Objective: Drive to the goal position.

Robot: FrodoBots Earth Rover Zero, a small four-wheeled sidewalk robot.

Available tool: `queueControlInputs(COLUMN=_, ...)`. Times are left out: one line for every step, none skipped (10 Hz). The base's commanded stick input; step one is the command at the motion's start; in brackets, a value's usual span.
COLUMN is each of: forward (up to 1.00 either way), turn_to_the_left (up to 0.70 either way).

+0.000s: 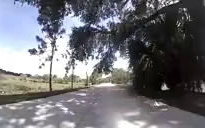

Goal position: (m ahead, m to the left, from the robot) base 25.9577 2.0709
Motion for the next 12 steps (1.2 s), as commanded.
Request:
queueControlInputs(forward=0.85, turn_to_the_left=0.00)
queueControlInputs(forward=0.85, turn_to_the_left=0.00)
queueControlInputs(forward=0.85, turn_to_the_left=0.00)
queueControlInputs(forward=0.85, turn_to_the_left=0.00)
queueControlInputs(forward=0.85, turn_to_the_left=0.00)
queueControlInputs(forward=0.85, turn_to_the_left=0.00)
queueControlInputs(forward=0.85, turn_to_the_left=0.00)
queueControlInputs(forward=0.85, turn_to_the_left=0.00)
queueControlInputs(forward=0.85, turn_to_the_left=0.00)
queueControlInputs(forward=0.85, turn_to_the_left=0.00)
queueControlInputs(forward=0.85, turn_to_the_left=0.00)
queueControlInputs(forward=0.85, turn_to_the_left=0.00)
